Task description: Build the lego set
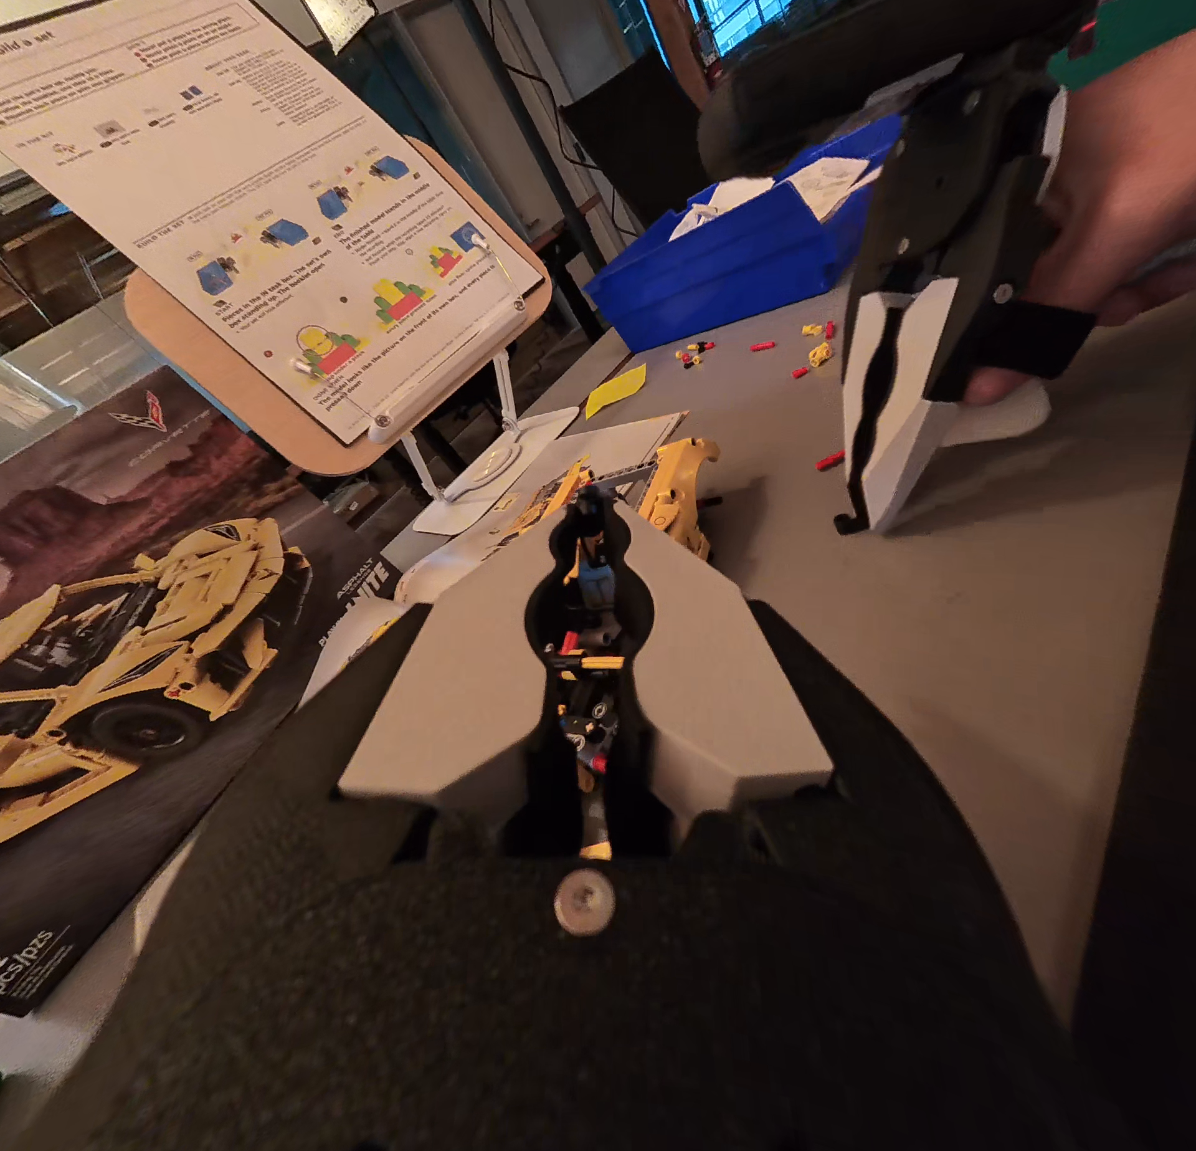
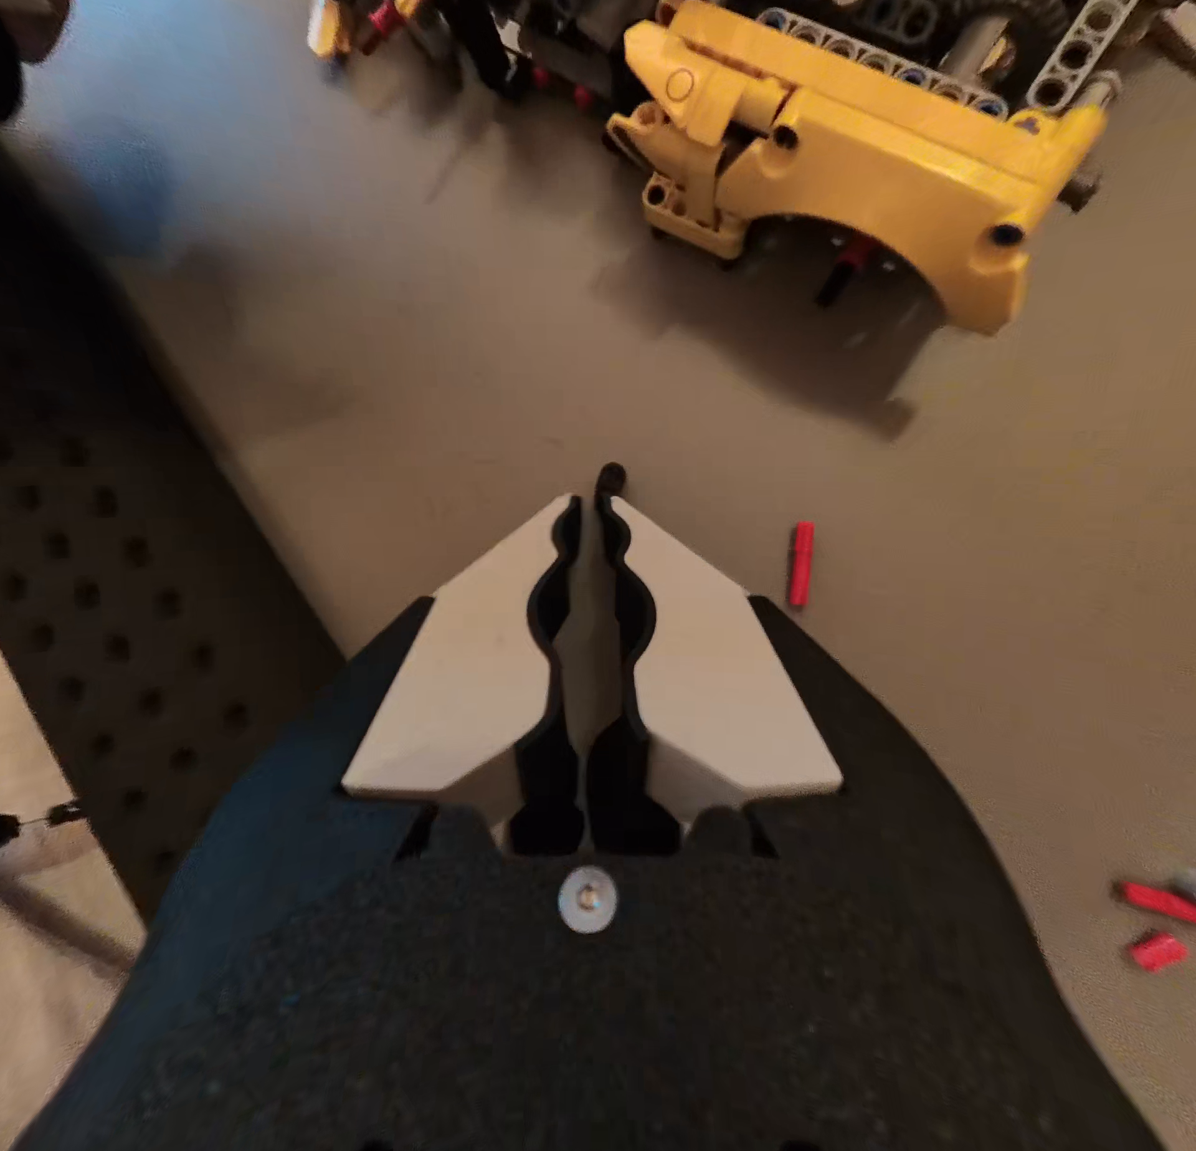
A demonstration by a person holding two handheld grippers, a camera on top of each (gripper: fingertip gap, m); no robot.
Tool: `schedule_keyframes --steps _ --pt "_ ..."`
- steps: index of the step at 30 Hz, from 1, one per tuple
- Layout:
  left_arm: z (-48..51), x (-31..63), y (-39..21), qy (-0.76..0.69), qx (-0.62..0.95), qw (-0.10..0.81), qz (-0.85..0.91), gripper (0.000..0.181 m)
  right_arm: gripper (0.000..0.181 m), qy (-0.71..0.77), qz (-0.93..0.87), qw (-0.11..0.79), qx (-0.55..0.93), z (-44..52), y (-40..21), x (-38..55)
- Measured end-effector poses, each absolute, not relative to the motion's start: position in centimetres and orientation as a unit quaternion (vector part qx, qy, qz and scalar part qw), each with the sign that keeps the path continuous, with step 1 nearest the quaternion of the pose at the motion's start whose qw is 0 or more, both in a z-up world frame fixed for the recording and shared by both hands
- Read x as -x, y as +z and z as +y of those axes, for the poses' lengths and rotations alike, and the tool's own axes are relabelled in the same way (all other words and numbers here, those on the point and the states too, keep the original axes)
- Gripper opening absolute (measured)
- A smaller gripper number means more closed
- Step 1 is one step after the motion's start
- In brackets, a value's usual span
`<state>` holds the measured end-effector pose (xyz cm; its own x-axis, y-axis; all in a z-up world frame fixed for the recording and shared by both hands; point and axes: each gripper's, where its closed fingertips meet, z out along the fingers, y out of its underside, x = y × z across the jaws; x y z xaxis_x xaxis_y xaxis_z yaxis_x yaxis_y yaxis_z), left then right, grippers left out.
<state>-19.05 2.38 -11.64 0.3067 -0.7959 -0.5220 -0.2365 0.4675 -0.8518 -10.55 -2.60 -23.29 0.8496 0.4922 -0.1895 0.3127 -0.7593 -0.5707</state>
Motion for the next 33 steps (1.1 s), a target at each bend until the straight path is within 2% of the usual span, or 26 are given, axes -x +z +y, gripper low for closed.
schedule_keyframes --steps 4,6,8,12,16,22,25,27,33 --pt "2.5 19.2 -11.5 -0.223 0.476 0.656 0.542 0.006 0.029 0.281 -0.18 0.268 0.904 -3.8 -22.2 14.1" --pt "2.5 19.3 -11.4 -0.228 0.478 0.656 0.539 0.006 0.03 0.354 -0.169 0.265 0.881 -4.4 -21.0 15.6" --pt "2.5 19.3 -11.4 -0.231 0.478 0.656 0.537 0.006 0.032 0.364 -0.158 0.283 0.873 -3.7 -20.2 14.9" --pt "2.6 19.3 -11.6 -0.233 0.482 0.652 0.537 0.006 0.027 0.326 -0.301 0.301 0.844 -4.3 -19.9 14.0" --pt "2.4 19.1 -12.0 -0.236 0.483 0.642 0.546 0.006 0.024 0.193 -0.467 0.336 0.795 -3.1 -22.7 11.2" --pt "2.2 18.8 -12.5 -0.24 0.486 0.631 0.555 0.006 0.024 0.242 -0.527 0.315 0.751 -3.0 -23.1 11.9" --pt "1.8 18.6 -12.8 -0.254 0.487 0.618 0.562 0.006 0.014 0.234 -0.552 0.333 0.728 -2.5 -23.3 12.2" --pt "1.1 18.3 -13.2 -0.278 0.489 0.597 0.572 0.006 0.007 0.232 -0.561 0.339 0.719 -2.4 -23.3 12.4" --pt "-1.8 16.9 -15.7 -0.329 0.501 0.503 0.622 0.007 0.006 0.145 -0.545 0.361 0.743 -1.5 -21.8 13.4"
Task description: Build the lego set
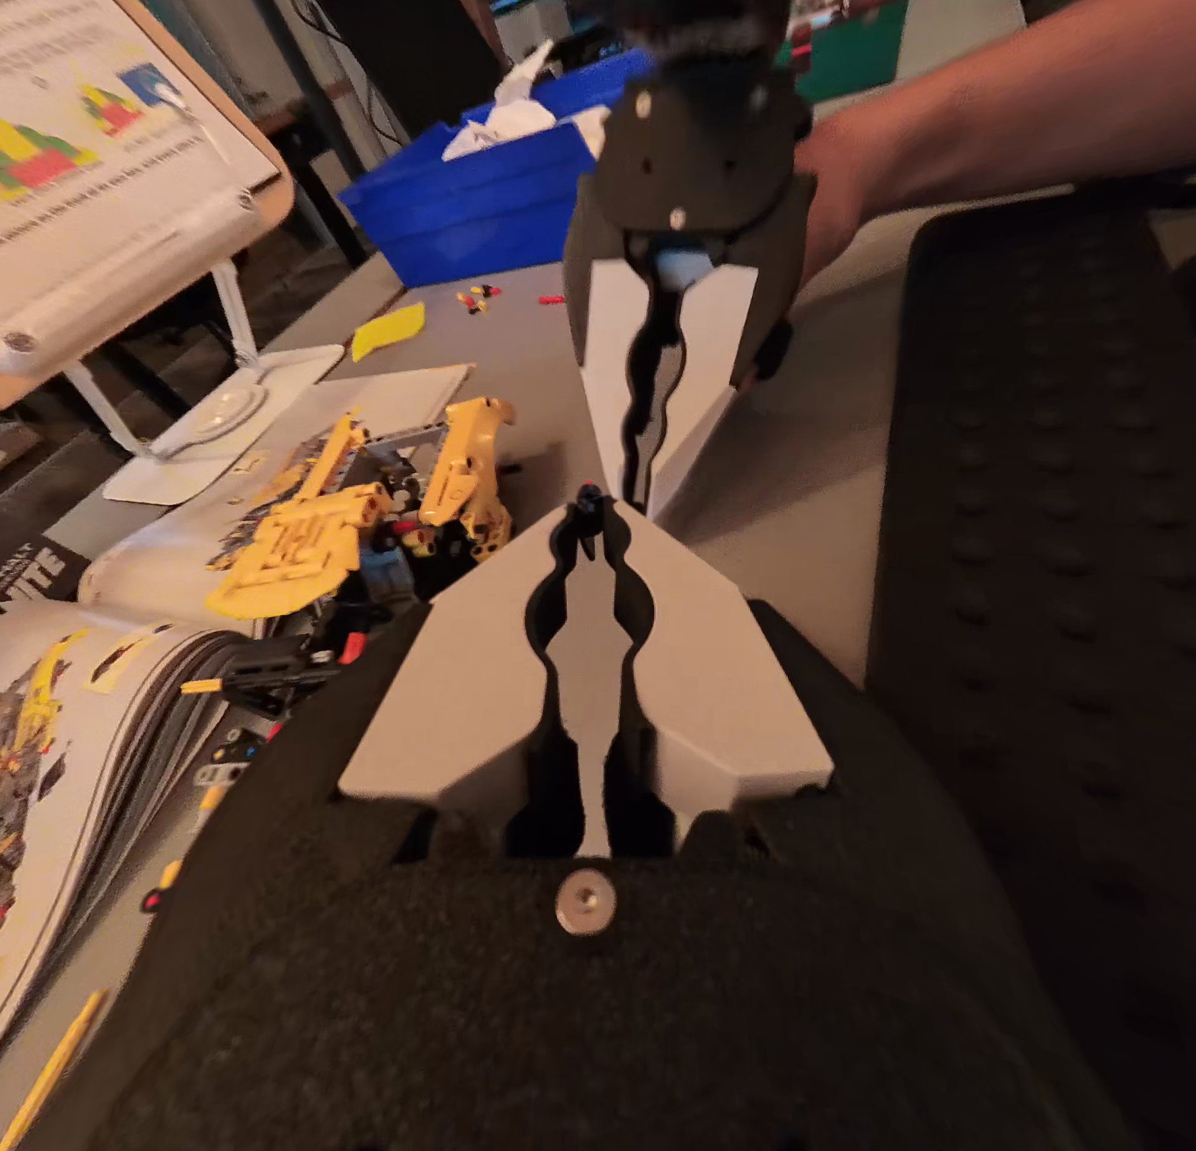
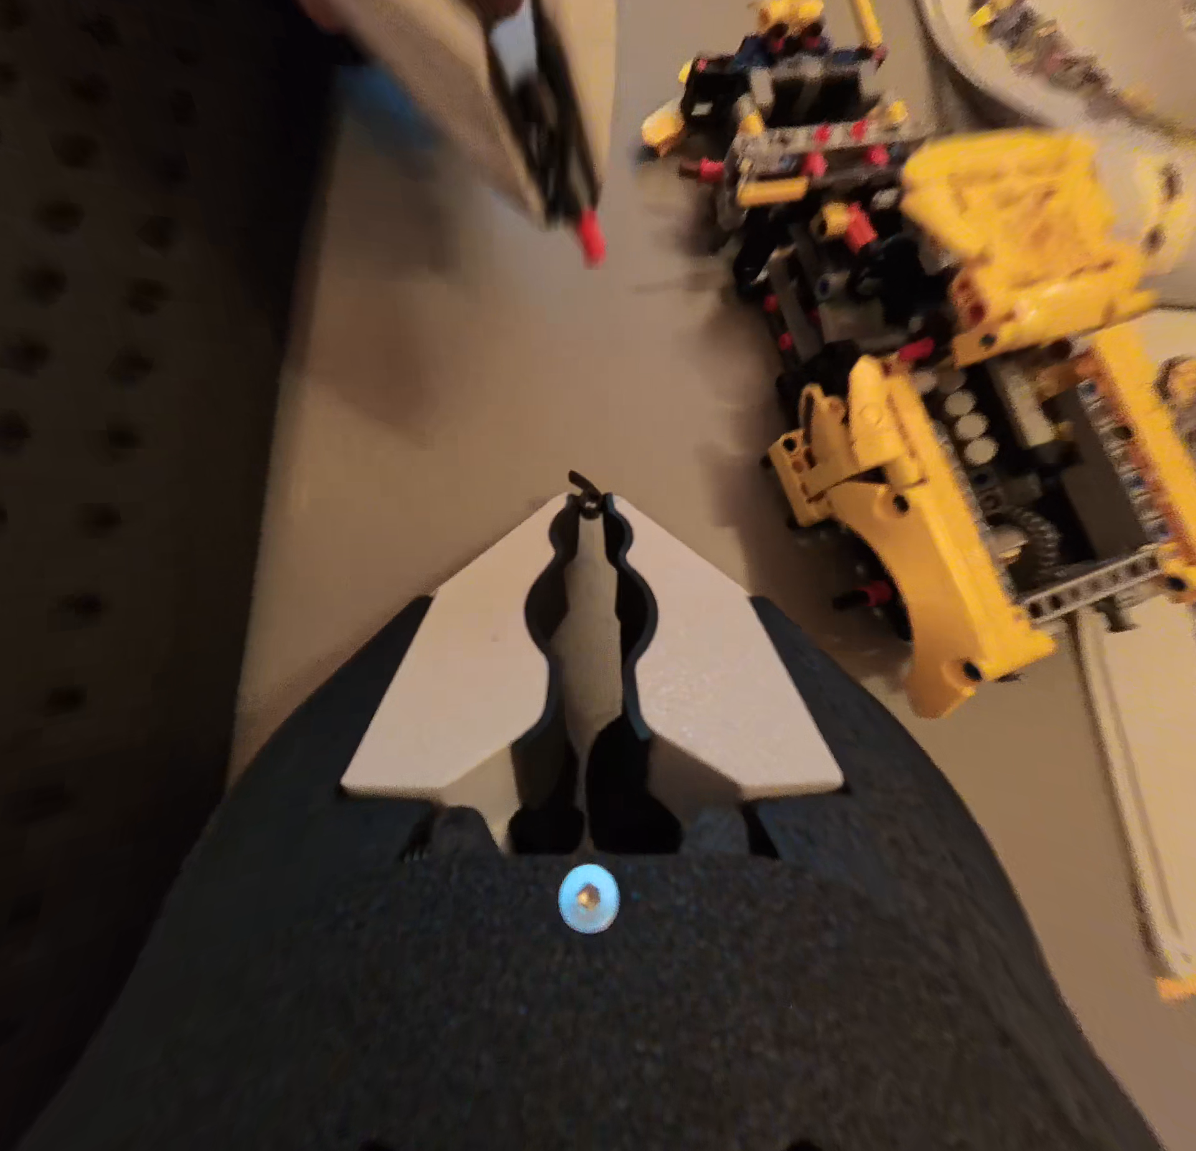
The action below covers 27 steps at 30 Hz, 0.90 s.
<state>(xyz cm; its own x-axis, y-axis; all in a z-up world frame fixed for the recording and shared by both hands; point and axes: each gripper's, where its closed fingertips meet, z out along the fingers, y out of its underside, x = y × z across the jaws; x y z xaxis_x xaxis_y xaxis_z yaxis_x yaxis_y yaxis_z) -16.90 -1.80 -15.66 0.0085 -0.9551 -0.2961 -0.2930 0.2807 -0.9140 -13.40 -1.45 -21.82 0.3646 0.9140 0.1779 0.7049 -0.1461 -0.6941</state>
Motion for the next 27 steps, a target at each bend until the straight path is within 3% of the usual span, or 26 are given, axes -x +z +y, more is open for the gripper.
schedule_keyframes --steps 9,22,27 --pt "-2.7 16.4 -16.0 -0.332 0.494 0.492 0.635 0.007 0.006 0.088 -0.518 0.412 0.744 -1.6 -17.1 15.9" --pt "-2.8 16.0 -16.8 -0.301 0.499 0.489 0.65 0.007 0.006 0.053 -0.514 0.413 0.75 -1.8 -17.2 15.1" --pt "-2.6 16.3 -16.1 -0.353 0.514 0.472 0.623 0.007 0.006 0.018 -0.537 0.384 0.751 -1.9 -18.3 13.9"
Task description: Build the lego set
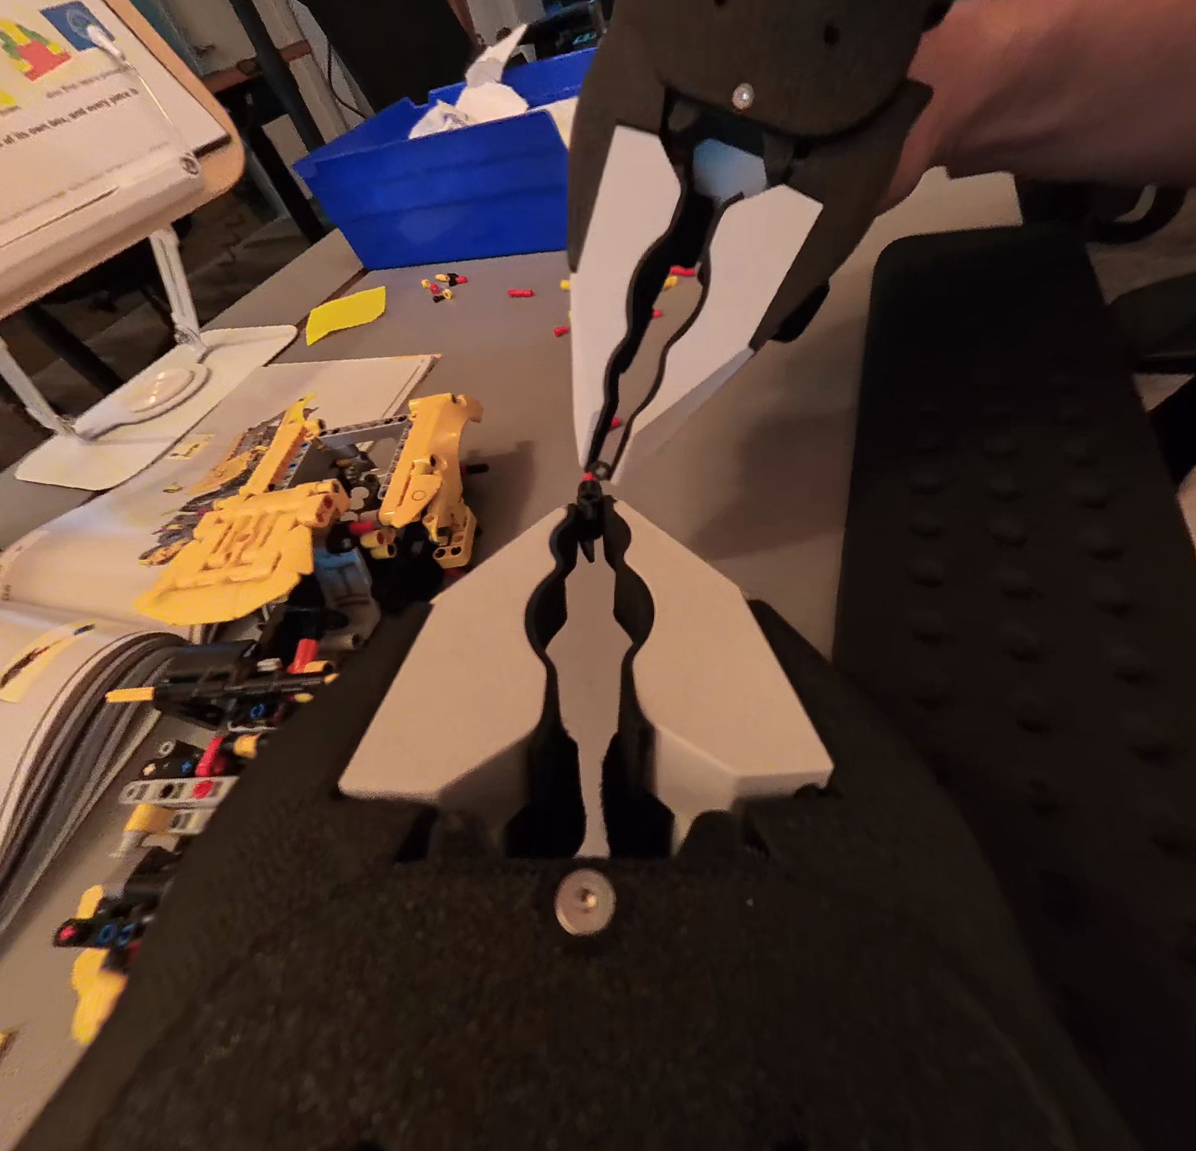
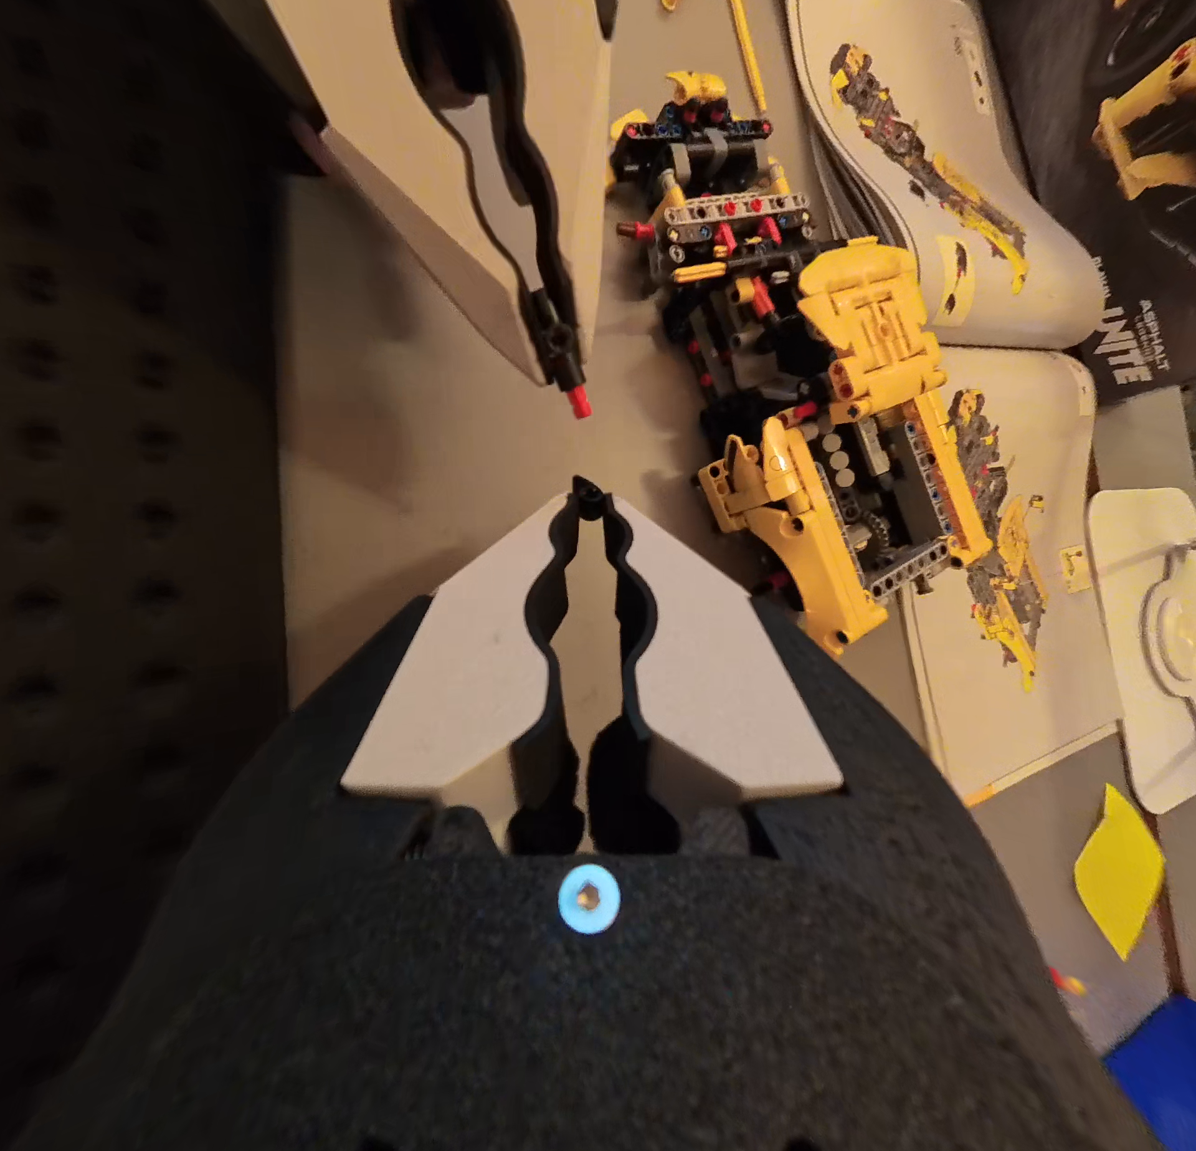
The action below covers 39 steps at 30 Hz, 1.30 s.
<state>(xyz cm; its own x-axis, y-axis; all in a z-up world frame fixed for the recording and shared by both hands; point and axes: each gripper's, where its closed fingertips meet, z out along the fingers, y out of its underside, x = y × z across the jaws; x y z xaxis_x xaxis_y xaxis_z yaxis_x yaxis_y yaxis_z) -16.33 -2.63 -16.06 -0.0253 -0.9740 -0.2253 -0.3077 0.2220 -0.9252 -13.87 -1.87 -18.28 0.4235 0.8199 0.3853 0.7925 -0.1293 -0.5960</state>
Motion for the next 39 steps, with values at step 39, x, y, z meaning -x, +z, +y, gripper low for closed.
schedule_keyframes --steps 39 --pt "-5.1 15.3 -21.6 -0.282 0.514 0.367 0.722 0.007 0.006 0.011 -0.657 0.287 0.697 -4.1 -23.0 15.6"
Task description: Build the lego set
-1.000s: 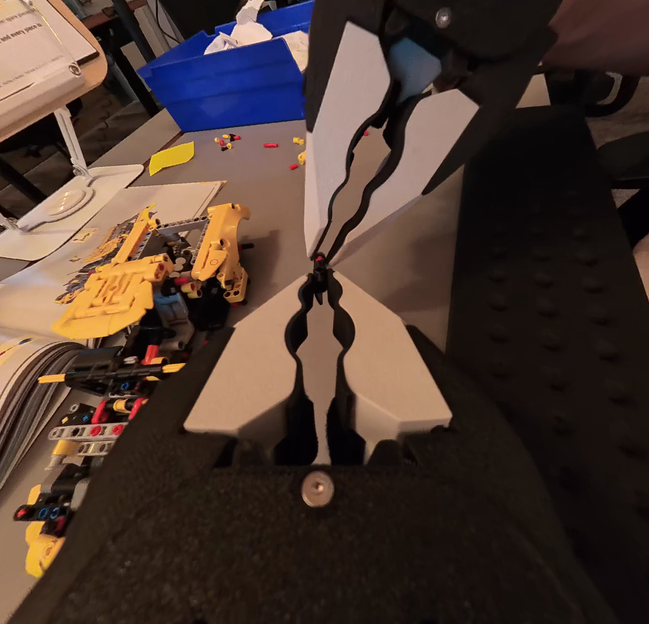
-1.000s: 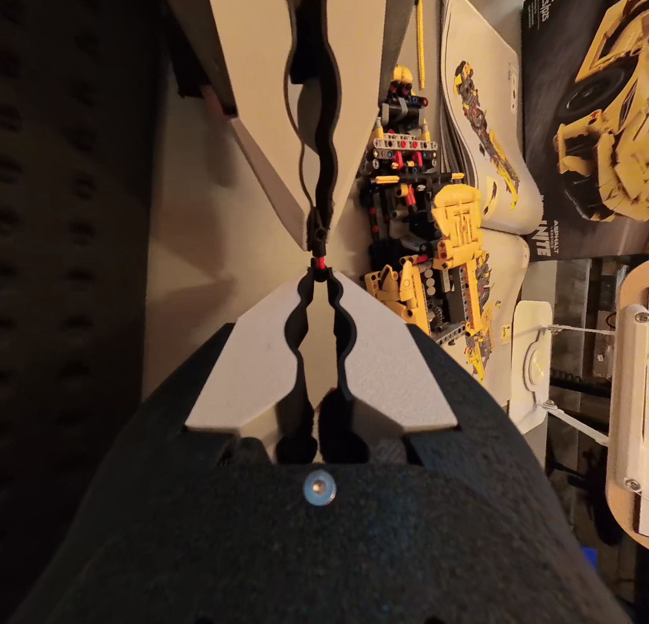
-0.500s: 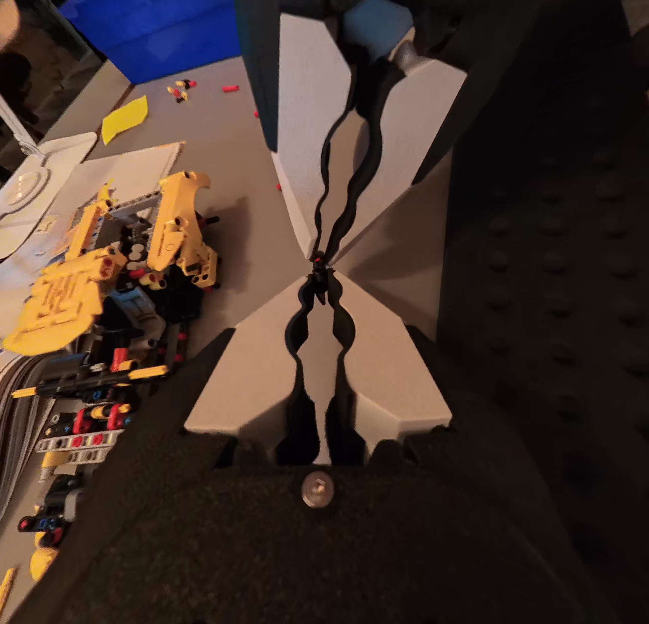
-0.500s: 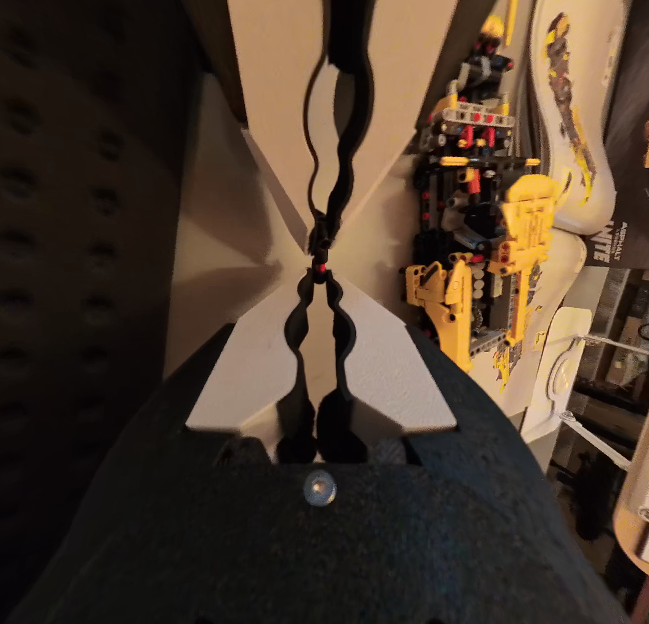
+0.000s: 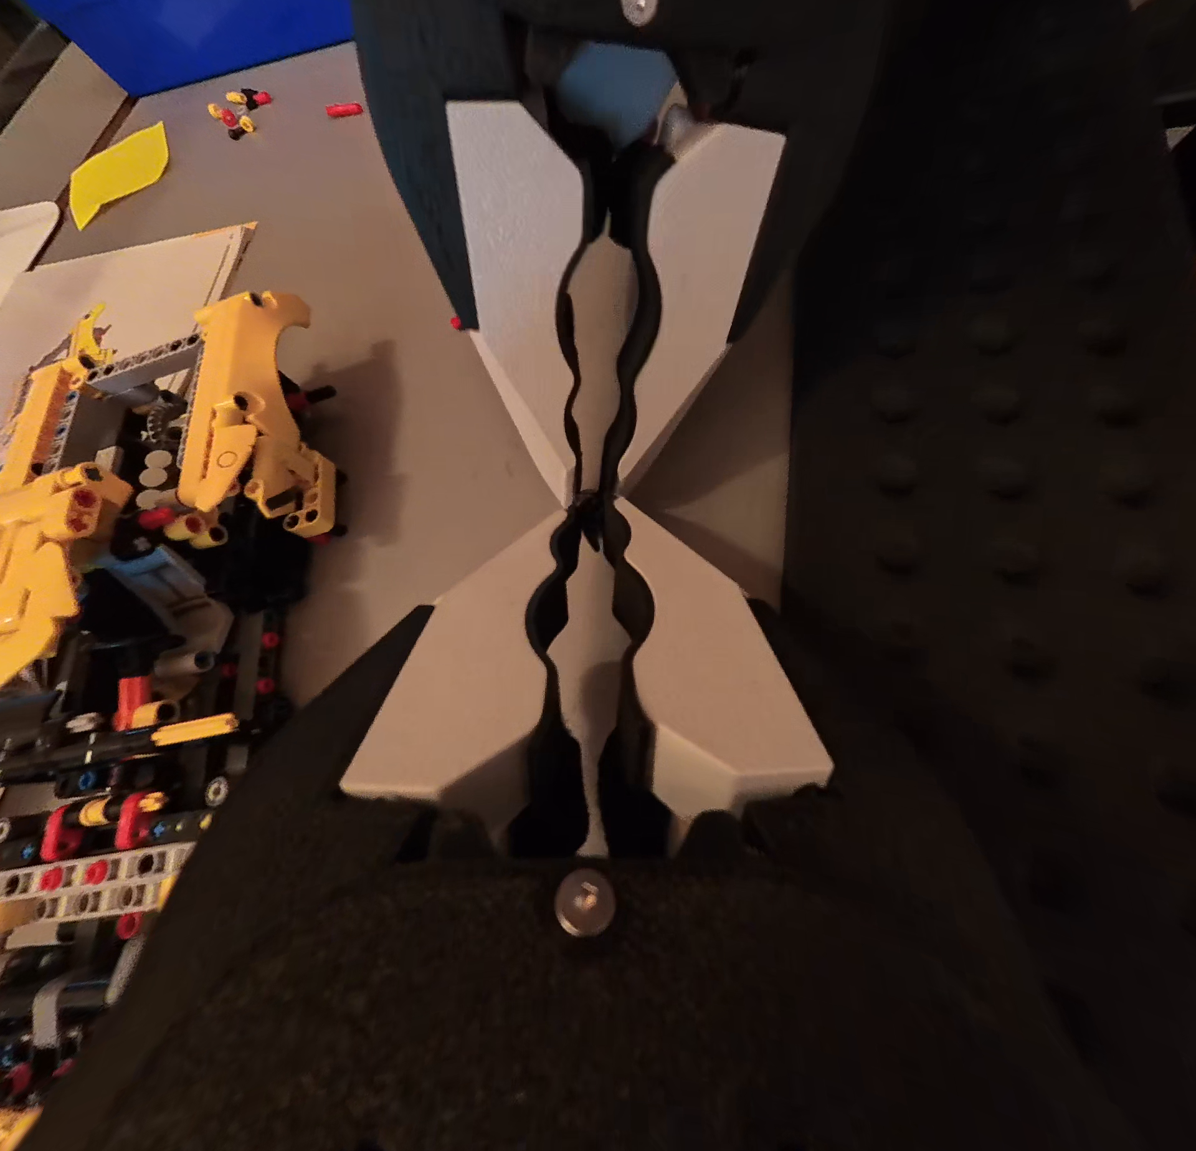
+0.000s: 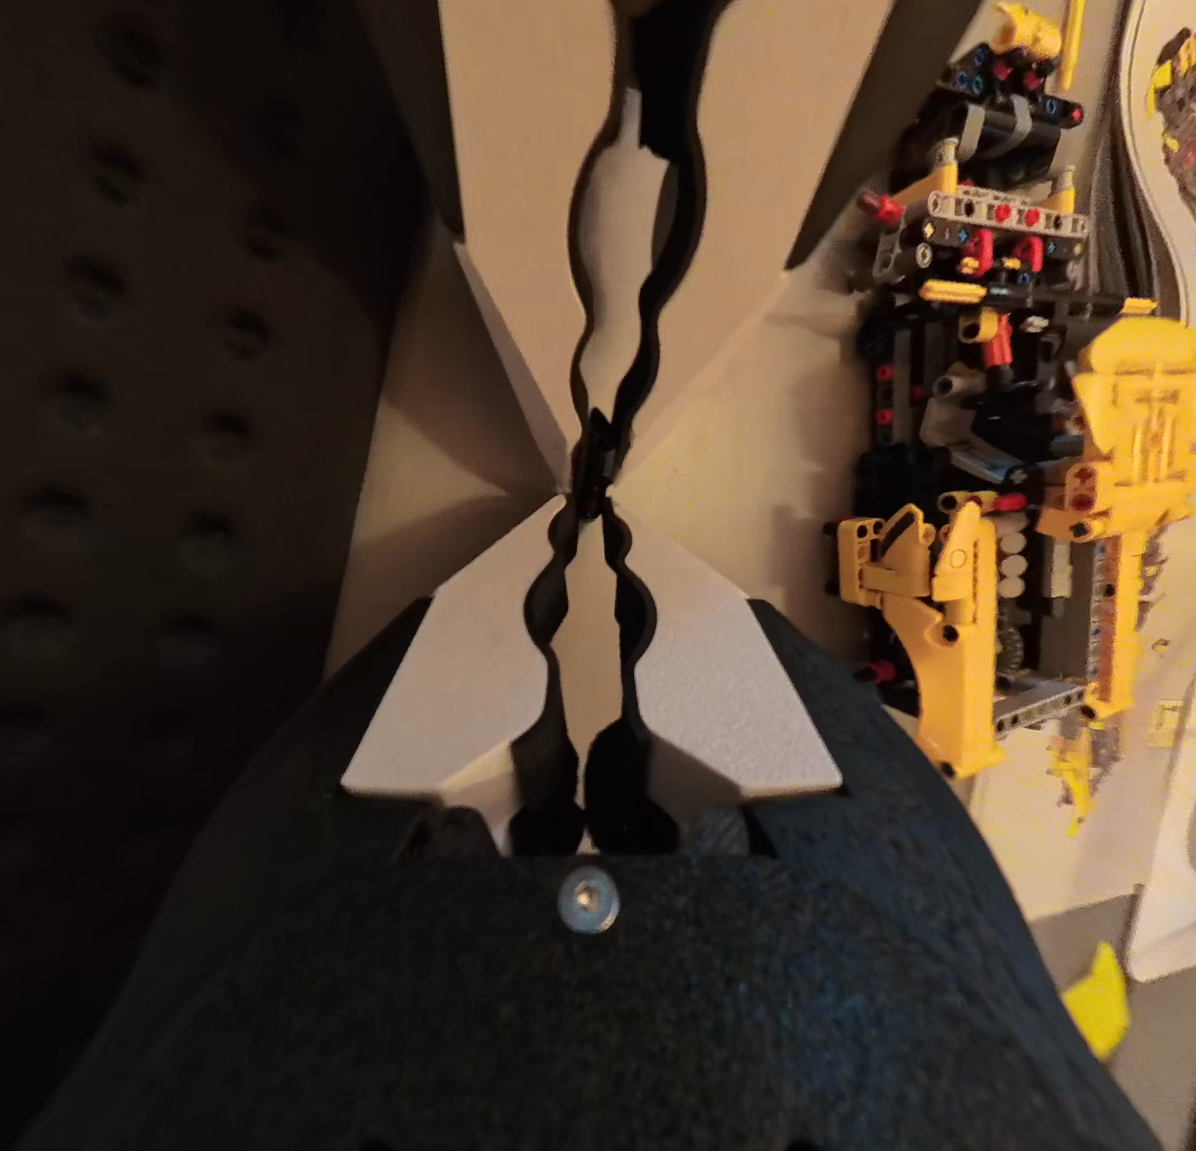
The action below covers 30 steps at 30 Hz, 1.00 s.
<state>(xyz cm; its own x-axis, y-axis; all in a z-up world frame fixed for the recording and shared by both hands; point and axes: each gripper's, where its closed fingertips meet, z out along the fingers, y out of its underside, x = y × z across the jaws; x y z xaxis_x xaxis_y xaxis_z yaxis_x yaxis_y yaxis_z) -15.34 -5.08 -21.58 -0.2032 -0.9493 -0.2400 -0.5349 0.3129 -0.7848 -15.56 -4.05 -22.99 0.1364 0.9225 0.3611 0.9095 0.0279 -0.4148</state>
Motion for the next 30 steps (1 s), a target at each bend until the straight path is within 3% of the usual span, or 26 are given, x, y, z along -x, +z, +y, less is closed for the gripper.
schedule_keyframes --steps 6,12,16,23,25,30 --pt "-4.5 16.3 -21.6 -0.285 0.525 0.366 0.713 0.007 0.009 0.075 -0.61 0.315 0.723 -4.4 -22.7 15.5" --pt "-4.2 16.6 -21.6 -0.294 0.53 0.361 0.709 0.007 0.033 0.191 -0.544 0.336 0.744 -4.1 -22.5 15.1" --pt "-4.2 16.5 -19.2 -0.353 0.529 0.38 0.672 0.007 0.031 0.272 -0.542 0.345 0.716 -4.3 -21.7 16.7" --pt "-2.3 18.6 -8.4 -0.617 0.487 0.431 0.444 0.006 0.022 0.524 -0.307 0.465 0.644 -1.7 -10.5 17.8" --pt "-1.0 19.6 -7.0 -0.66 0.482 0.428 0.386 0.006 0.027 0.615 -0.239 0.482 0.577 -1.7 -7.4 18.0" --pt "-0.2 20.9 -5.8 -0.709 0.465 0.414 0.332 0.006 0.031 0.63 -0.182 0.514 0.553 -0.6 -6.5 19.5"
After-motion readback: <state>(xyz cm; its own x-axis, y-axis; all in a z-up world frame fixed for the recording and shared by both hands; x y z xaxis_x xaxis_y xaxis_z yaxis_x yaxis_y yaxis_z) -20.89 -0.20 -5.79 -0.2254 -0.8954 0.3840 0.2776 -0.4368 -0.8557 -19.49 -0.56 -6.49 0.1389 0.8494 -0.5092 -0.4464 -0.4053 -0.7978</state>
